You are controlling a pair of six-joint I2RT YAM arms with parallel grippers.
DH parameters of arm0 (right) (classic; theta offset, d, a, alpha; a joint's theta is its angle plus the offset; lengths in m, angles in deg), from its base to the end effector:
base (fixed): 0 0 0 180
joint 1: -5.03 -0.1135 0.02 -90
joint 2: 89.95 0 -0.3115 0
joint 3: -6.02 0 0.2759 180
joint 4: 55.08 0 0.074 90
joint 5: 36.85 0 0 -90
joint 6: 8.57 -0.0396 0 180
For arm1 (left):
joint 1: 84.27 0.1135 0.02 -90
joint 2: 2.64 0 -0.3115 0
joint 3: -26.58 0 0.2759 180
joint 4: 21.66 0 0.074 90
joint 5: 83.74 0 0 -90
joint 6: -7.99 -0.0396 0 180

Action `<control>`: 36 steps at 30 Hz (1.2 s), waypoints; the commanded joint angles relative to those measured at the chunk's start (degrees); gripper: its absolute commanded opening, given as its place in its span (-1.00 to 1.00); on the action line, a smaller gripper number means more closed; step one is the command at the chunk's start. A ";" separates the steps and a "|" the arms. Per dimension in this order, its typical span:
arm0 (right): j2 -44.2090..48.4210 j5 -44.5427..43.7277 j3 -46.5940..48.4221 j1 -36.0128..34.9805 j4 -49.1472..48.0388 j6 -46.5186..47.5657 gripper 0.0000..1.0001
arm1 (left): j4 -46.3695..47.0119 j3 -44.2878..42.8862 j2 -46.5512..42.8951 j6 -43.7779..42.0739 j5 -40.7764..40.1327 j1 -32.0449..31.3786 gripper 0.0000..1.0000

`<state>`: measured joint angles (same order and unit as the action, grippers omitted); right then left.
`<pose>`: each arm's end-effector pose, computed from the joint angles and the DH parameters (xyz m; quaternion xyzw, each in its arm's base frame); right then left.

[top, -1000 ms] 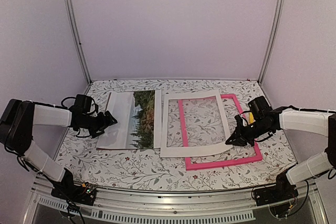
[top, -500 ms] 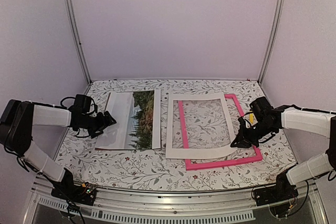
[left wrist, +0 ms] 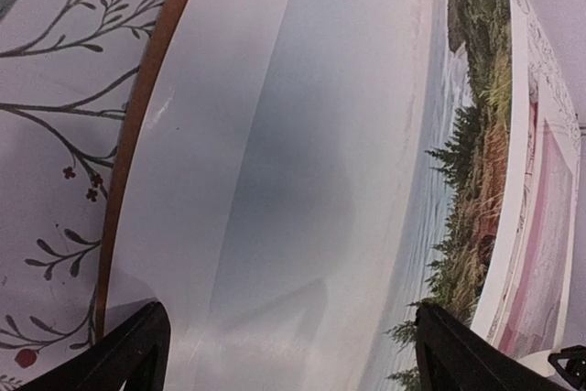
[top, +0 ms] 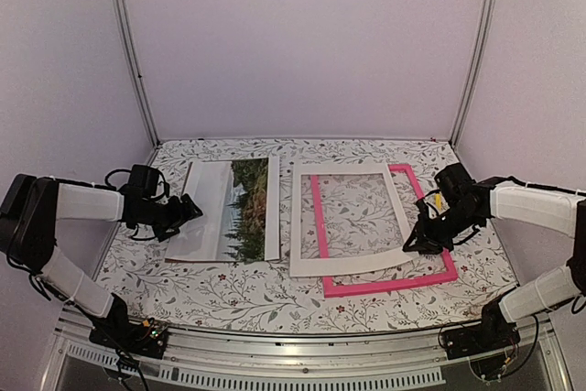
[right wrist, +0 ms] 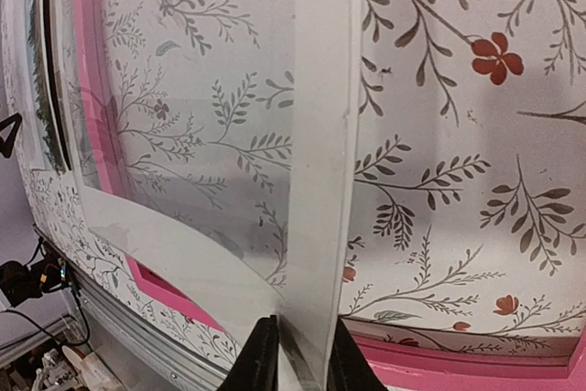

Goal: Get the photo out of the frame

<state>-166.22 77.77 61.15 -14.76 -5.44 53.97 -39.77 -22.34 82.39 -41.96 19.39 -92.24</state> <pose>0.2199 0.0966 0.2127 0.0289 0.9635 0.2580 0.0652 0.2778 -0.0480 0.1699 -0.2275 0.9183 -0.2236 0.2345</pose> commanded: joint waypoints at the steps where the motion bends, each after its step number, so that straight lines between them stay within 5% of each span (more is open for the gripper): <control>1: -0.77 -2.75 1.72 0.28 1.08 1.09 -0.51 | -6.13 0.67 0.25 -0.38 -1.23 0.61 0.91; 15: 1.73 -8.82 3.97 0.25 3.59 0.02 0.63 | -7.36 -0.37 -1.98 -0.40 -0.81 0.59 0.91; 30: 12.27 -5.39 4.50 -0.91 -9.94 -5.76 0.85 | -9.75 -1.35 -5.11 -0.77 -1.24 0.43 0.92; 36: 11.10 -6.20 7.30 -7.24 -17.42 -6.50 0.86 | -9.66 -1.22 -6.09 -0.57 -1.18 -0.10 0.92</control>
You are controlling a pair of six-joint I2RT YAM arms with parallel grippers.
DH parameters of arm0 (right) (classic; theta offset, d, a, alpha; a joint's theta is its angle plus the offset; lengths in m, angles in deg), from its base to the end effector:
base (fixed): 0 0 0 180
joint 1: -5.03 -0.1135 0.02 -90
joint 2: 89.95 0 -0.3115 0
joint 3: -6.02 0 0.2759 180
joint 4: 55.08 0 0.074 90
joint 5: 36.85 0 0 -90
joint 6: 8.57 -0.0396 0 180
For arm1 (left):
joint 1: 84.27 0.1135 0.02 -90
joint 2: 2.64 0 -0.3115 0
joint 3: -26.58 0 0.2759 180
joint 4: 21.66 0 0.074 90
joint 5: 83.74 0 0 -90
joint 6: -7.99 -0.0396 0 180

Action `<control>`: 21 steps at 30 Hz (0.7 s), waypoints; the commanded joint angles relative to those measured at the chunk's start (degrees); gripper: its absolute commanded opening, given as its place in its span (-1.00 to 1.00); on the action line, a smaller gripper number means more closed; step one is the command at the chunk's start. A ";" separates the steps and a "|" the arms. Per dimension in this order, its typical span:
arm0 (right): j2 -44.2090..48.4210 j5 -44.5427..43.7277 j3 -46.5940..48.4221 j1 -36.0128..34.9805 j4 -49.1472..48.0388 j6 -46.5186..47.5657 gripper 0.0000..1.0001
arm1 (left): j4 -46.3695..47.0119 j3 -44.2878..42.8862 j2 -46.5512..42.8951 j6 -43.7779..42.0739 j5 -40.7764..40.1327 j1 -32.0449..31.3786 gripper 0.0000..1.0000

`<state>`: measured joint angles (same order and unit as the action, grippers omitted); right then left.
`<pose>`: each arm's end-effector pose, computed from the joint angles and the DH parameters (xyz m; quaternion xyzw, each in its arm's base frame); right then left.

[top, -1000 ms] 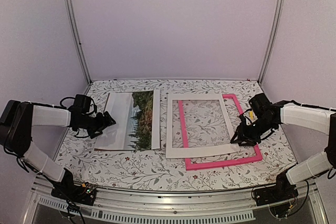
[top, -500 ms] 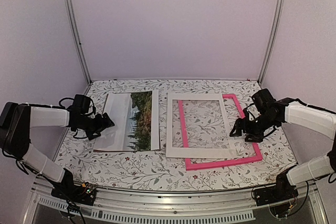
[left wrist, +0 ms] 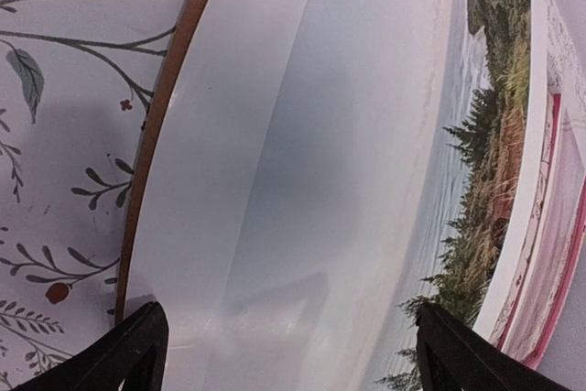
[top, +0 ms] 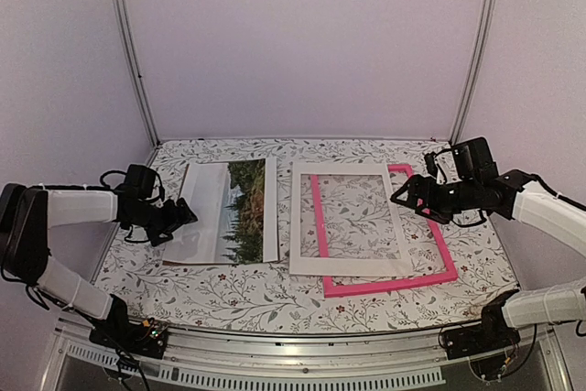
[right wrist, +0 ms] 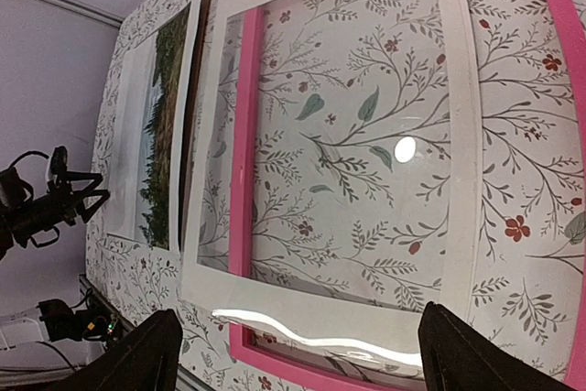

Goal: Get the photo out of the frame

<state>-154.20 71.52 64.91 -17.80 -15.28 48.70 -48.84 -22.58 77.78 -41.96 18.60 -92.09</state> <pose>0.2146 0.1039 0.2892 0.0181 0.9144 0.3060 0.2643 0.2594 -0.0442 0.1815 -0.2375 0.9273 -0.2042 0.2052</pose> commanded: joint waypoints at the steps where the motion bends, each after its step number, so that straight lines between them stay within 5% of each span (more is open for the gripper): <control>1: -1.94 -0.34 4.59 -5.87 -8.52 -1.14 0.87 | -0.62 -1.10 -1.62 -0.56 -0.53 -0.35 0.92; 21: -40.87 4.65 32.09 -22.79 -15.53 -6.34 0.84 | -2.63 0.01 -5.73 -0.03 -6.67 -0.69 0.93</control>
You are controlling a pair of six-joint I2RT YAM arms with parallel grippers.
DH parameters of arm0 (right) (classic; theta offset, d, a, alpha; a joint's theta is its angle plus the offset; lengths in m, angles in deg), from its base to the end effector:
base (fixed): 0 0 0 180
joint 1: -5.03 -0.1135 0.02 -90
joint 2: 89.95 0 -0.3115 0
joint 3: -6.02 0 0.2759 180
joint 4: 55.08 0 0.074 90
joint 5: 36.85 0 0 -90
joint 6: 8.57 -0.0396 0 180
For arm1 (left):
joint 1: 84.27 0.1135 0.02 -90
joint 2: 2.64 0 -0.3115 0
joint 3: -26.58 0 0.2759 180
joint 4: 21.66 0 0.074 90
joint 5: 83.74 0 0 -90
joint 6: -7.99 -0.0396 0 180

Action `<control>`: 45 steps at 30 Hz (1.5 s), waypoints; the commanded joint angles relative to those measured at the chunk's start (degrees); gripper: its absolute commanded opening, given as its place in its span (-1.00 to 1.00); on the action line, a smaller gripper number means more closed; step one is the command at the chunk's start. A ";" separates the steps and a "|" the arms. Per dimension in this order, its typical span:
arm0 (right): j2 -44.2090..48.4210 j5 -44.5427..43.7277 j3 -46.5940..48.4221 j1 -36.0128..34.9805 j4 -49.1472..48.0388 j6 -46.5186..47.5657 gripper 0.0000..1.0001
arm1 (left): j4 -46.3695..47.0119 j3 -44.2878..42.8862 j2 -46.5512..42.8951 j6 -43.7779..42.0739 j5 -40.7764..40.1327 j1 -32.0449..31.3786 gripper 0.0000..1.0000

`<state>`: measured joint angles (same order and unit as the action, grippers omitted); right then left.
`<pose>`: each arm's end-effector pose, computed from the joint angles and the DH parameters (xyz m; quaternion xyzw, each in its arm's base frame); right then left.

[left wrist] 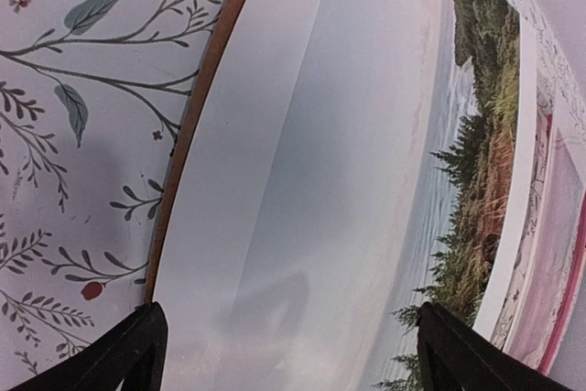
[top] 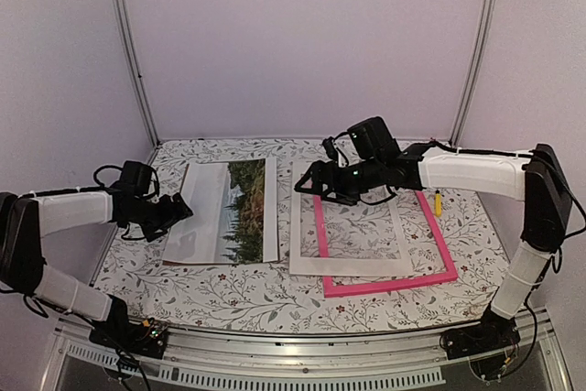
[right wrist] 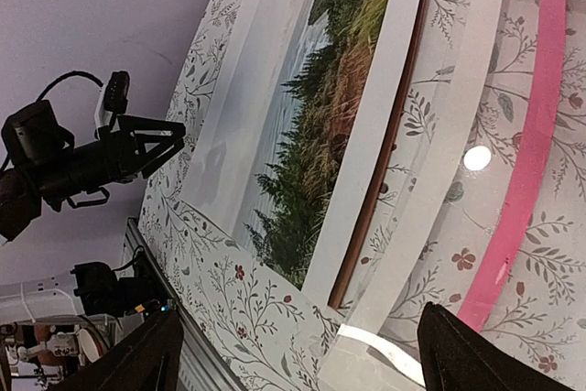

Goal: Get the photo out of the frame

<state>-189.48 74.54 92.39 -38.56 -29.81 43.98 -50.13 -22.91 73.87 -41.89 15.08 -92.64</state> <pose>0.2994 0.3049 0.2890 -0.1280 0.8792 0.4047 0.2164 0.2536 -0.0434 0.1978 -0.2385 0.9221 -0.1884 0.2395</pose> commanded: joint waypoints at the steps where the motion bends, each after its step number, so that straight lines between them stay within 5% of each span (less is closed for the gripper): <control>1: -6.91 1.96 5.81 -2.48 -1.02 -1.73 0.84 | -0.94 0.88 -2.01 -0.16 -2.72 0.02 0.93; 16: -22.57 -0.62 18.38 -5.39 1.24 -0.89 0.81 | 1.77 6.68 -4.96 1.96 3.65 0.01 0.93; 45: -34.89 -5.22 29.62 -7.72 7.26 -1.75 0.73 | 1.55 10.04 -2.95 2.84 2.30 0.13 0.94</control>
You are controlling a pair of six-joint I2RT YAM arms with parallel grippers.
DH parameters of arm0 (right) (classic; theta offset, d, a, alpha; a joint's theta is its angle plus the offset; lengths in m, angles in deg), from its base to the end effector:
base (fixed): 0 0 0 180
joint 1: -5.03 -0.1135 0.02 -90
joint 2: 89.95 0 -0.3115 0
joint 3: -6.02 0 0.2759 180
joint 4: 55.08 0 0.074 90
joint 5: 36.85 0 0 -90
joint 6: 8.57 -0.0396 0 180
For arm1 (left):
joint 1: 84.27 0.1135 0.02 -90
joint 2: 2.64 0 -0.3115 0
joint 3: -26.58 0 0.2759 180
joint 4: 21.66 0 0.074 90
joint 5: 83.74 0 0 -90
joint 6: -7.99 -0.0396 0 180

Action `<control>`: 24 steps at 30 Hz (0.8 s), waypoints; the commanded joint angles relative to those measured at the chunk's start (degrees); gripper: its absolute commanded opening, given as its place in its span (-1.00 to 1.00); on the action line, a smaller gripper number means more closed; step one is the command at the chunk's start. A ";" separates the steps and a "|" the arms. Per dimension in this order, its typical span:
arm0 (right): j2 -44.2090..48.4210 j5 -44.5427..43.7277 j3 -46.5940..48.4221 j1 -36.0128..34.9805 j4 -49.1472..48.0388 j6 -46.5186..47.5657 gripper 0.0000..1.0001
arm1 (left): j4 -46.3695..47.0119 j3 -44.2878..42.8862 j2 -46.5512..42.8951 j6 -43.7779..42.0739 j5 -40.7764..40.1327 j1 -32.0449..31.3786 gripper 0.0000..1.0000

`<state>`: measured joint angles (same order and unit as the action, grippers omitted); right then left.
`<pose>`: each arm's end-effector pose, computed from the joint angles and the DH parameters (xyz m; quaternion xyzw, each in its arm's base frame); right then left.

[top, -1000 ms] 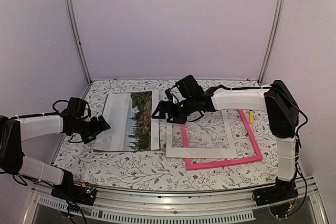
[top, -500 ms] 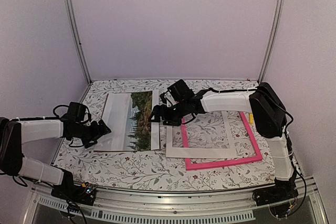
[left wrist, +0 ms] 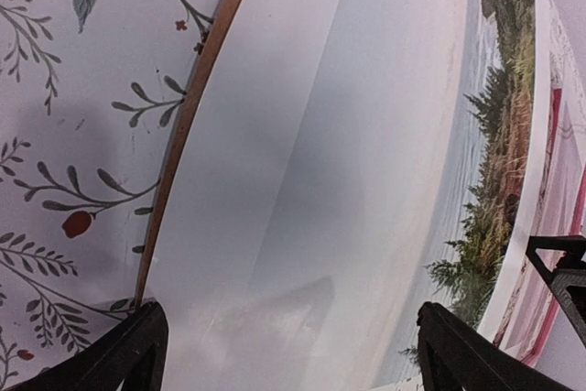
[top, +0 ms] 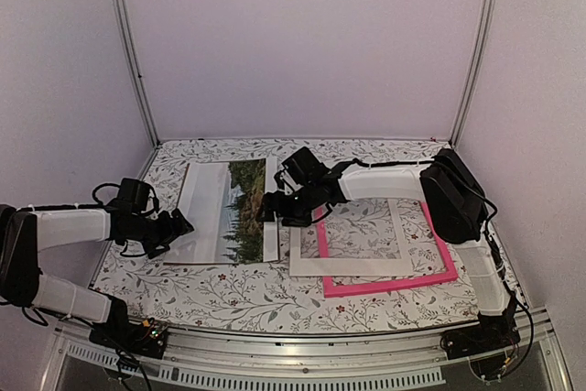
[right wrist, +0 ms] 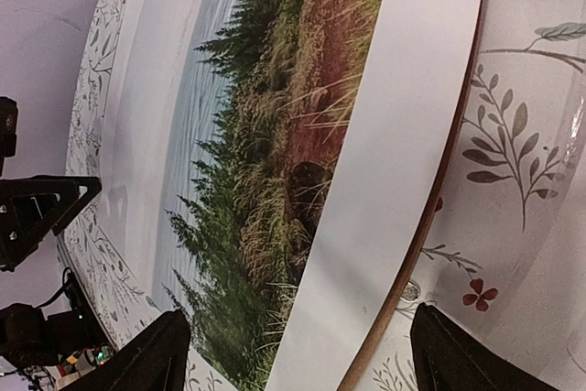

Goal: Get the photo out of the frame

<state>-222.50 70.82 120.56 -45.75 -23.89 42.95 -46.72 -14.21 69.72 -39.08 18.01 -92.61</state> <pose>0.3486 0.4461 0.1731 -0.1525 0.9151 0.3444 0.1440 0.2192 -0.0403 0.1717 -0.2552 0.9185 -0.2120 0.2151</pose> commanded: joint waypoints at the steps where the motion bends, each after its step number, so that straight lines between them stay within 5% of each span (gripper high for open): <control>1: -2.04 -1.34 1.43 -0.62 1.18 -0.80 0.73 | -1.88 1.39 1.22 -0.08 -0.60 0.12 0.94; 24: 0.50 8.38 -0.85 -0.85 -7.49 -4.14 0.53 | -1.87 1.87 0.59 -0.84 -0.44 0.08 0.94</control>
<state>-223.03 77.73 120.54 -46.08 -28.61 40.17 -46.69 -14.19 69.72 -39.34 17.97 -92.61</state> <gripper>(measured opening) 0.786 0.969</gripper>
